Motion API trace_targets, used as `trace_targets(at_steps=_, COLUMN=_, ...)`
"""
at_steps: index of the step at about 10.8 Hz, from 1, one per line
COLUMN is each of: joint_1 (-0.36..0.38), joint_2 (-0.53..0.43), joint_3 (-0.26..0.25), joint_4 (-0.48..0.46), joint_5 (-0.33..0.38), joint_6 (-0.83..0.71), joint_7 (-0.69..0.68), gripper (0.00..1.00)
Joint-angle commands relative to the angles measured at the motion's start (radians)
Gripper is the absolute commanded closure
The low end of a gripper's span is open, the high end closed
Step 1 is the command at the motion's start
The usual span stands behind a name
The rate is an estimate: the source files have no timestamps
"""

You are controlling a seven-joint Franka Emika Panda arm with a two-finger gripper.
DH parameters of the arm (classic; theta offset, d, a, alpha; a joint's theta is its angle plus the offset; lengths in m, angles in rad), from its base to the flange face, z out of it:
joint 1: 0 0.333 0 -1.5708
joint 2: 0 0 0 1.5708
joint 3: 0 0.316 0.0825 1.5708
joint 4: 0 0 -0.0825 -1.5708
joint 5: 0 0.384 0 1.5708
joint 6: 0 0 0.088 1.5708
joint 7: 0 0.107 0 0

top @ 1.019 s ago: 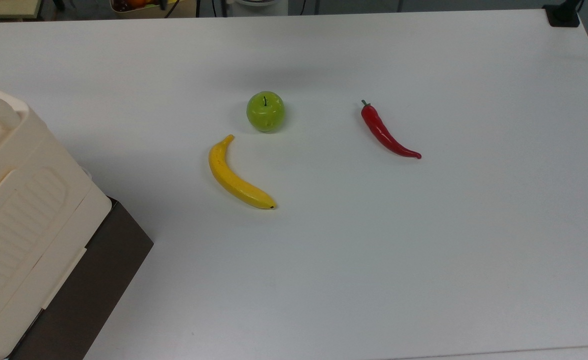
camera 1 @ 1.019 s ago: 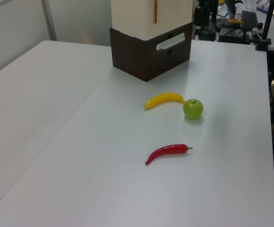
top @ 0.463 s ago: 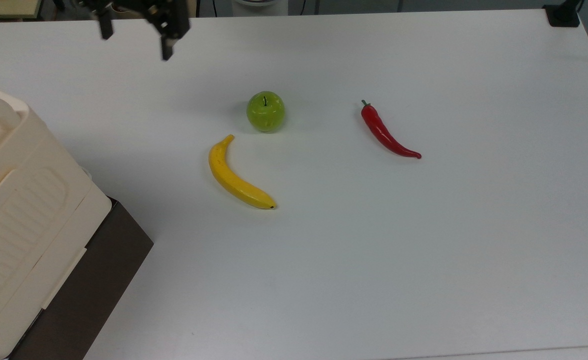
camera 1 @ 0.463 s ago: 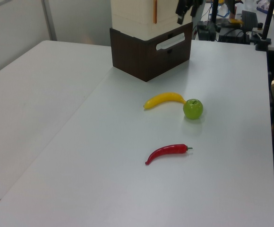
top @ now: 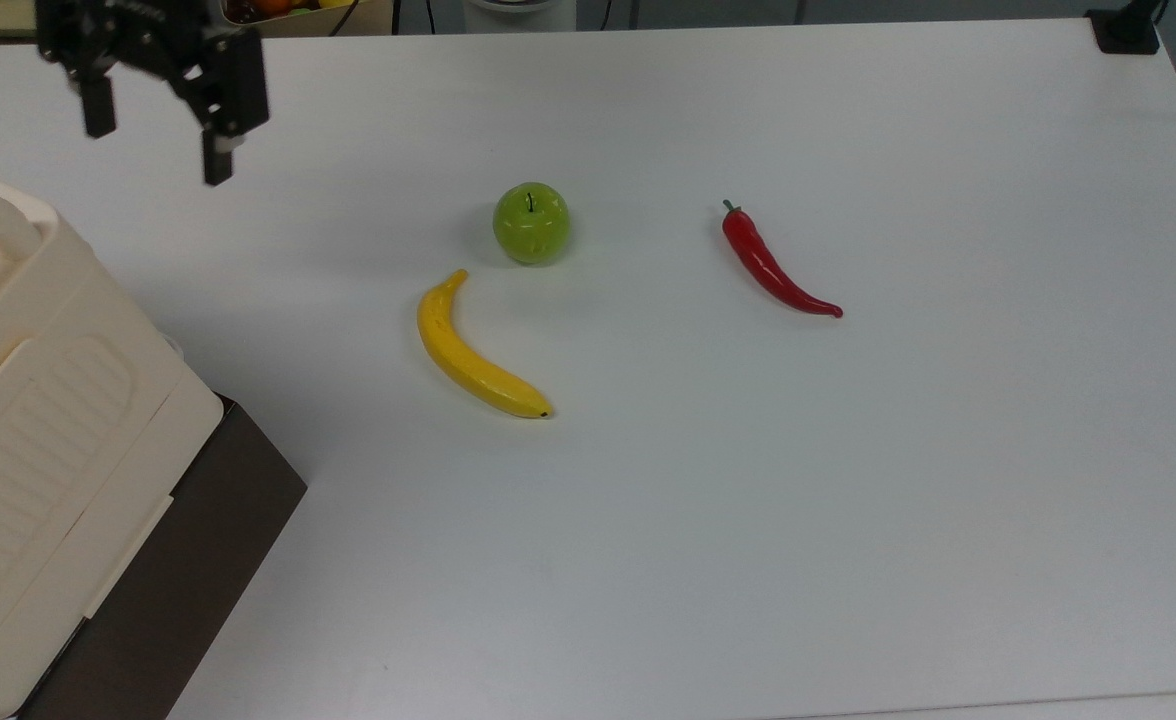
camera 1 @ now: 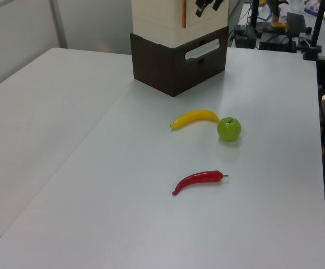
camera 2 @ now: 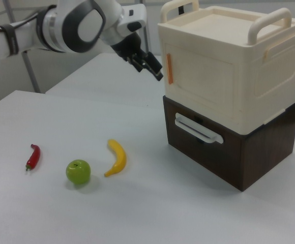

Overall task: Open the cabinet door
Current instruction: 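Move the gripper to the orange handle on the cabinet door and grasp it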

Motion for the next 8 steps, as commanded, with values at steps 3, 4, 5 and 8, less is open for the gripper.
trace_targets(at_steps=3, joint_1=-0.012, joint_2=0.099, joint_3=0.003, joint_4=0.028, joint_5=-0.023, joint_6=0.243, joint_7=0.023, gripper=0.00)
trace_targets(at_steps=4, joint_1=-0.012, joint_2=0.113, joint_3=0.003, joint_4=0.028, joint_5=-0.025, joint_6=0.286, joint_7=0.023, gripper=0.00)
trace_targets(at_steps=5, joint_1=-0.013, joint_2=0.126, joint_3=0.003, joint_4=0.028, joint_5=-0.032, joint_6=0.301, joint_7=0.023, gripper=0.01)
trace_targets(at_steps=8, joint_1=-0.012, joint_2=0.133, joint_3=0.004, joint_4=0.026, joint_5=-0.074, joint_6=0.325, joint_7=0.023, gripper=0.21)
